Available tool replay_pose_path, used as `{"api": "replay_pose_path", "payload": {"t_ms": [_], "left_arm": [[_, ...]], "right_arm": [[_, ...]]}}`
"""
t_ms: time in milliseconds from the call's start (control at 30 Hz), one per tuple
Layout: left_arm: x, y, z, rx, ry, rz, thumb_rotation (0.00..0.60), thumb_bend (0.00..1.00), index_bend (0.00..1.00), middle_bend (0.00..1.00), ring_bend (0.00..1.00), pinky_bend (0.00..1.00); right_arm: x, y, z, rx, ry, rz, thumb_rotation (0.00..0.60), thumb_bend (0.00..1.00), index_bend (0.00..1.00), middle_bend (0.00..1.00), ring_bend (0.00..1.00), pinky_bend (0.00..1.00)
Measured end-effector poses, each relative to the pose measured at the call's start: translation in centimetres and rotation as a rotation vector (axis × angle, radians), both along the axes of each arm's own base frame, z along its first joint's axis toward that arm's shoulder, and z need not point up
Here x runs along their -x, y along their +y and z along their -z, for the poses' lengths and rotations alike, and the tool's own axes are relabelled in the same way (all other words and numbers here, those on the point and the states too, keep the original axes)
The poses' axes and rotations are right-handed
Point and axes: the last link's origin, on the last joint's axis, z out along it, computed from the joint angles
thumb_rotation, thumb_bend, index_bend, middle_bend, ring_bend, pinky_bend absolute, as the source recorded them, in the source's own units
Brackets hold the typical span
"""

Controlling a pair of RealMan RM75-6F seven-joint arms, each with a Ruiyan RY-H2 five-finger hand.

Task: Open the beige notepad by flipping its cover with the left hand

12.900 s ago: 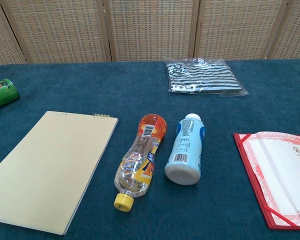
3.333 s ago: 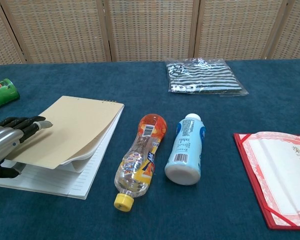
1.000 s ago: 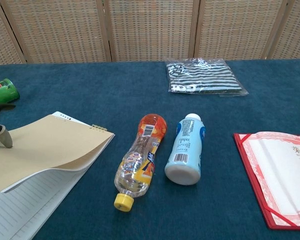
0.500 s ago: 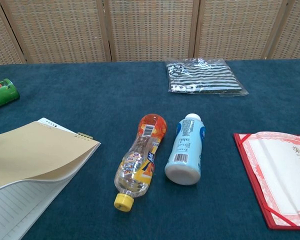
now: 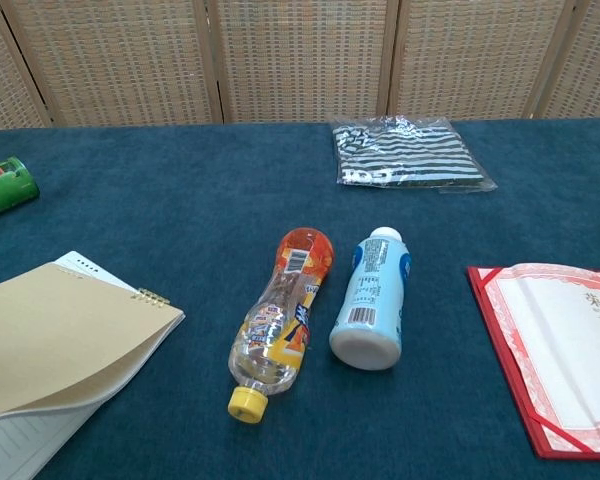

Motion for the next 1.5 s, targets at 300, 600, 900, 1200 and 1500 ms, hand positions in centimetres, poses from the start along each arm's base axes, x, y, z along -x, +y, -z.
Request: {"api": "replay_pose_path", "payload": {"t_ms": [300,600,900,1200,1500], "left_arm": [[0.7,-1.7,-0.4,0.011,-0.009,-0.024,0.6,0.74,0.79,0.0,0.0,0.0],[0.2,0.4,-0.8,-0.051,-0.025,0.001,0.6,0.74,0.79,0.0,0.0,0.0],[-2.3,5.5,-1.6,-0.129,-0.018,0.083,0.6,0.74,0.79,0.0,0.0,0.0],[-3.9,10.2,-1.7,-0.162,-0.005,0.107,0.6,0.74,0.79,0.0,0.0,0.0],[-5.0,15.1,-1.7,-0.205,0.0,0.101,0.6,0.73,0.79,0.0,0.0,0.0]], "right_arm": [[-0.1,0.0,0.0,-0.001,0.002,-0.002,0.6,0.21,0.03,0.0,0.0,0.0],[-0.2,0.1,0.1,-0.004,0.005,-0.005,0.6,0.21,0.03,0.0,0.0,0.0],[-0.1,0.0,-0.1,0.005,-0.003,-0.008,0.6,0.21,0.03,0.0,0.0,0.0],[-0.2,0.1,-0.3,0.015,-0.008,-0.017,0.6,0.21,0.03,0.0,0.0,0.0],[-0.1,0.0,-0.4,0.021,-0.011,-0.015,0.6,0.21,0.03,0.0,0.0,0.0]]}}
